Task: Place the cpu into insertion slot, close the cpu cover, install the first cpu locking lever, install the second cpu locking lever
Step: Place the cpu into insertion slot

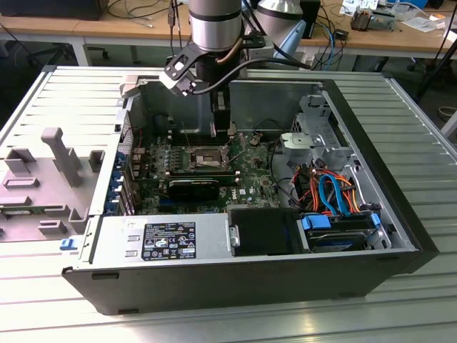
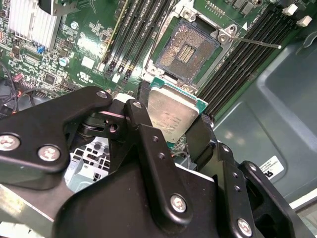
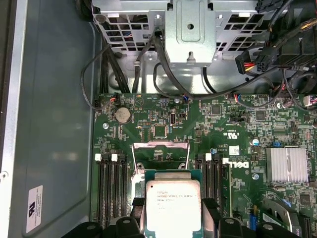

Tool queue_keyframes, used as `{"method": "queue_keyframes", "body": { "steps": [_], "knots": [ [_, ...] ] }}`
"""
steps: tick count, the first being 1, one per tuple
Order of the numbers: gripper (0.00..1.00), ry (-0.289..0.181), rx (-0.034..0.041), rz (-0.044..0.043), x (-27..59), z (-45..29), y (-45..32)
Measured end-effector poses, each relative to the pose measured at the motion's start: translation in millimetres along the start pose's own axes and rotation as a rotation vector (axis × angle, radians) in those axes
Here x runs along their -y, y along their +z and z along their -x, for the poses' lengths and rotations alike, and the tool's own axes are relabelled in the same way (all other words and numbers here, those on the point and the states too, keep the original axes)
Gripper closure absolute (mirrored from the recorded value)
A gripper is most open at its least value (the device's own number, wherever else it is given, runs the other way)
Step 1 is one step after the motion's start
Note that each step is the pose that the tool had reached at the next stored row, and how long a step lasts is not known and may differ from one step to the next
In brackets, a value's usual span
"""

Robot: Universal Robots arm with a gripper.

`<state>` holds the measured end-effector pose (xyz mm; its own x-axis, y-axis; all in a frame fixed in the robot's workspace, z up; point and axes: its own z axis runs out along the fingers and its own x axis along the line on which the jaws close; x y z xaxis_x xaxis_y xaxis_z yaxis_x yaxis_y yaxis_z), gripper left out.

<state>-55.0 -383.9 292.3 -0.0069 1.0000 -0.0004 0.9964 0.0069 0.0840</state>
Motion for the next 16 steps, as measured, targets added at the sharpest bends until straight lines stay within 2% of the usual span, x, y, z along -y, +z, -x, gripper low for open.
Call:
{"method": "queue_keyframes", "body": {
  "steps": [3, 16],
  "knots": [
    [0.46, 0.0, 0.0, 0.0, 1.0, 0.0, 4.9],
    [0.46, 0.0, 0.0, 0.0, 1.5, 0.0, 9.5]
  ]
}}
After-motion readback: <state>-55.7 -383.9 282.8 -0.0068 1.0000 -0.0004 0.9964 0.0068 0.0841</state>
